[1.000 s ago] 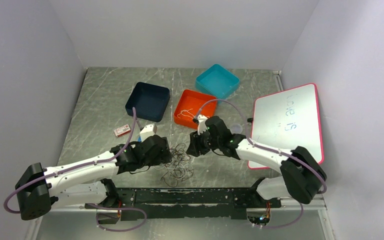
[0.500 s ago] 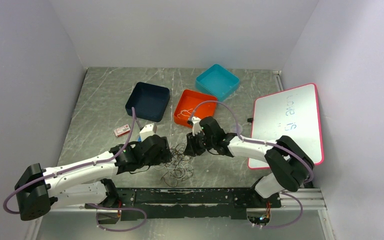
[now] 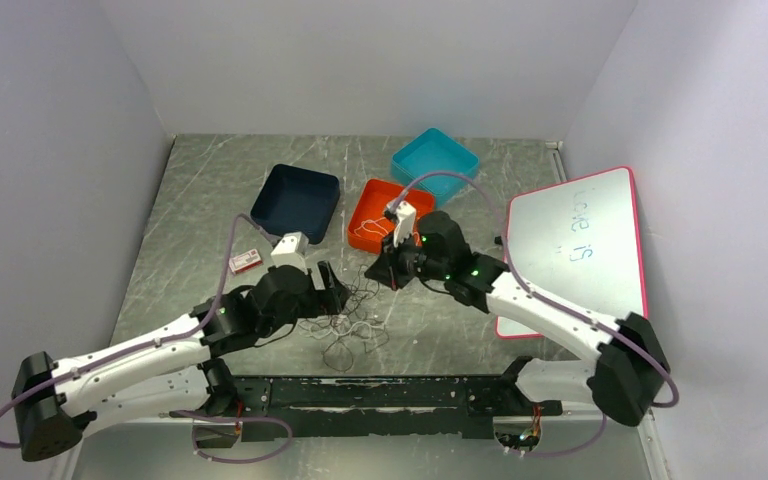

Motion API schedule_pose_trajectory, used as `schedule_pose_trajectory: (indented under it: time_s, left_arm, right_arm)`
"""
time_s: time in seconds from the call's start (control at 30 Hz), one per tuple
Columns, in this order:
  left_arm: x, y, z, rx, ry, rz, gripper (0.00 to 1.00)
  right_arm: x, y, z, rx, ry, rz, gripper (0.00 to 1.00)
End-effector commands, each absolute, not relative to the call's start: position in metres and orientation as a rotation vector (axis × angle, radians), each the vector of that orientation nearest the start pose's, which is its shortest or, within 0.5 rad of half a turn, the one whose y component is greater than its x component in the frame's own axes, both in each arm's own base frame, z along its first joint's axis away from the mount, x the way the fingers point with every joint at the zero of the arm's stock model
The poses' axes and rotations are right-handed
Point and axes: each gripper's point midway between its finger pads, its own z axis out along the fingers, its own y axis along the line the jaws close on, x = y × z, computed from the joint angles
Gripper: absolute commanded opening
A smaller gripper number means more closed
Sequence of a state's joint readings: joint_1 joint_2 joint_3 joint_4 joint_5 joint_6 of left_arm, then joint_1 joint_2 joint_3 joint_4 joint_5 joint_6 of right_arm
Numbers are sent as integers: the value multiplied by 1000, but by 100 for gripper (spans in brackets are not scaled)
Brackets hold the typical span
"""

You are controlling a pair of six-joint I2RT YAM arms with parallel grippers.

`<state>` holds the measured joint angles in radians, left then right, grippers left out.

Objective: Untangle the cables

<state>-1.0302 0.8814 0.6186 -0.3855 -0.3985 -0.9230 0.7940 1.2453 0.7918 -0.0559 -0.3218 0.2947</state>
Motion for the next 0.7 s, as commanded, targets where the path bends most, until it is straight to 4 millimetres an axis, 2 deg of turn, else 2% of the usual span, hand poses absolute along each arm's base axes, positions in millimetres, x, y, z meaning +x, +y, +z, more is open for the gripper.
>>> schedule_pose_trajectory:
  time_s: [0.0,0.13,0.27,0.4,0.57,0.67]
  left_arm:
    - [197,-238,192,32,1996,-750,92]
    - [200,-247,232,138,1830,-812,93]
    - [201,-254,252,203,1731,-841,94]
    - [202,-264,253,253,1699,-859,95]
    - [204,-278,255,316,1659,-867,96]
    - [213,-282,255,344,1651,-811,96]
  right_arm:
    - [206,305,204,-714,2033,989,0]
    - [198,308,231,-691,2015,1062,0]
    - [195,310,256,-637,1990,1120,0]
    - [200,312,285,-567,1958,1151,0]
    - [197,322,301,-571,1957,1217,0]
    - [196,325,308,-571,1950,1242,0]
